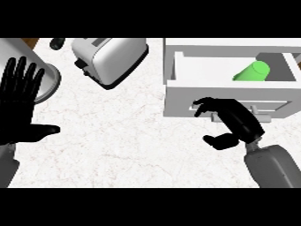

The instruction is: Pick up the cup, place it into the drawer and close the drawer

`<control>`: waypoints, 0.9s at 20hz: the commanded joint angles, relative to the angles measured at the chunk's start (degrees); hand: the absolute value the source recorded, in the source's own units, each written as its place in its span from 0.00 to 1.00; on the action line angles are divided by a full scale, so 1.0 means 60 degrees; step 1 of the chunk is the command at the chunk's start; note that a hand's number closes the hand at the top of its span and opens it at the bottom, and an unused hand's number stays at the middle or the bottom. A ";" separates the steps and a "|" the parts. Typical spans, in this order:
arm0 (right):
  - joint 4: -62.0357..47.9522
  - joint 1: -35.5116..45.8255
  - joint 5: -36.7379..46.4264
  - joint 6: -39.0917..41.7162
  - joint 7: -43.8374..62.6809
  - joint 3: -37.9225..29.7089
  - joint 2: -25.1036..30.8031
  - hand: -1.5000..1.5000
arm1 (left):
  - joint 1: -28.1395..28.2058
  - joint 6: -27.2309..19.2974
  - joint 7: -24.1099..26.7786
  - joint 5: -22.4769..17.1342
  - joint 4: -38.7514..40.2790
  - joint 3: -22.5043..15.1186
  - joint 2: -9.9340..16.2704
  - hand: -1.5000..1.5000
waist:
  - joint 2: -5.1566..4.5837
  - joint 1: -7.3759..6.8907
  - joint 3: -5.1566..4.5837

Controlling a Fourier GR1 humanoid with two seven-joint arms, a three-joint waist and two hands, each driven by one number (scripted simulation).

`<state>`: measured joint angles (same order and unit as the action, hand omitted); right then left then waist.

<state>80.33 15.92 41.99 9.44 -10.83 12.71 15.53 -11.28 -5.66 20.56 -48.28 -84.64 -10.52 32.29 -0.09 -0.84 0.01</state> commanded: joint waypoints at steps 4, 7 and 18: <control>-0.2831 0.1115 0.0921 -0.0708 -0.0779 -0.0077 -0.0555 0.00 | 0.0665 0.0903 0.0073 0.0217 0.0004 0.0914 -0.0207 0.00 | 0.0002 0.0047 0.0000; -0.4801 0.2237 0.0963 -0.1232 -0.1293 -0.0554 -0.0840 0.00 | 0.1308 0.1212 -0.0133 0.0180 -0.0417 0.0963 -0.0095 0.00 | -0.0014 -0.0036 0.0004; -0.9561 0.4993 0.0449 -0.1469 -0.3395 -0.2228 -0.0171 0.00 | 0.1233 0.2487 -0.0298 -0.0072 0.0298 0.1831 0.0078 0.00 | -0.0110 -0.0251 0.0014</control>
<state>32.69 41.84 45.21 1.34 -28.51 2.53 12.26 -5.04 6.74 19.86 -47.30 -83.06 -1.50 31.66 0.15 -1.76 -0.21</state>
